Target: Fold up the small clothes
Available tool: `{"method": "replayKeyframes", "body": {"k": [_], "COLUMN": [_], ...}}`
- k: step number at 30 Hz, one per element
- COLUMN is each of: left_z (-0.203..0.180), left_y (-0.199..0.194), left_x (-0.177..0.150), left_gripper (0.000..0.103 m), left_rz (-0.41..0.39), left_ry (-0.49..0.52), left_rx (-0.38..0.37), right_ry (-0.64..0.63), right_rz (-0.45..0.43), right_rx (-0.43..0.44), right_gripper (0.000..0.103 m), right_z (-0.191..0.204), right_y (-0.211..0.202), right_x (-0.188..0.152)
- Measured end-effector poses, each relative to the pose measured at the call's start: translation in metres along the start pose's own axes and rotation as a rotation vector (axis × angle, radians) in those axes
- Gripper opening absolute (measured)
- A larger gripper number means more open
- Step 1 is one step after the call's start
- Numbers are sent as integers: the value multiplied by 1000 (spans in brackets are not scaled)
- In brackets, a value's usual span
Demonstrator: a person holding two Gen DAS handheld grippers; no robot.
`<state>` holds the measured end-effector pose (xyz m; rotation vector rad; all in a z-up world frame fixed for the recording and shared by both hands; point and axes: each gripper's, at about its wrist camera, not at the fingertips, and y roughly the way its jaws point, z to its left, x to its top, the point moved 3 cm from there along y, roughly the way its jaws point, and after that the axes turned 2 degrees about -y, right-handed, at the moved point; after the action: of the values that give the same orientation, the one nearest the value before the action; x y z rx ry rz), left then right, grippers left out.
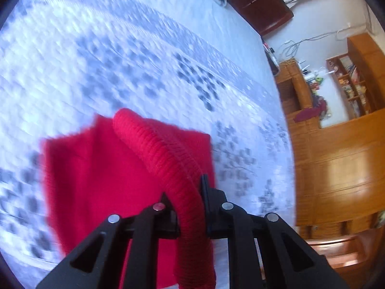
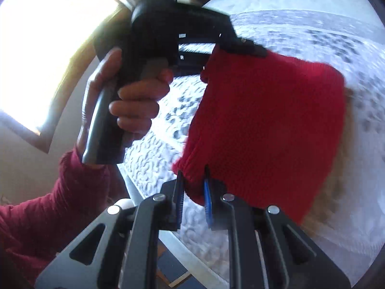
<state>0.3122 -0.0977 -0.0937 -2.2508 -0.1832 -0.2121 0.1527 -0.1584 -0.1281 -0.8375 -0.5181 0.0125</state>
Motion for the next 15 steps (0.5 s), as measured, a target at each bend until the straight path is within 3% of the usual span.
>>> {"method": "replayKeyframes", "body": {"k": [2, 5, 9, 12, 15], "left_z": [19, 51, 91, 109, 111], "left_y": [-13, -18, -5, 7, 6], "left_x": [3, 7, 0, -7, -15], "left_gripper": [7, 7, 7, 8, 9], "left_rz": [-21, -7, 37, 56, 53], "left_ry": [24, 9, -21, -37, -21], "left_rx": [49, 70, 127, 135, 124], "right_ry": [-11, -32, -31, -12, 19], "right_rz": [38, 117, 195, 208, 197], "right_rx": [2, -48, -106, -107, -54], "right_gripper": [13, 13, 13, 15, 36], "right_z": [8, 12, 5, -3, -7], "right_y": [28, 71, 113, 123, 108], "right_x": [5, 4, -6, -8, -6]}}
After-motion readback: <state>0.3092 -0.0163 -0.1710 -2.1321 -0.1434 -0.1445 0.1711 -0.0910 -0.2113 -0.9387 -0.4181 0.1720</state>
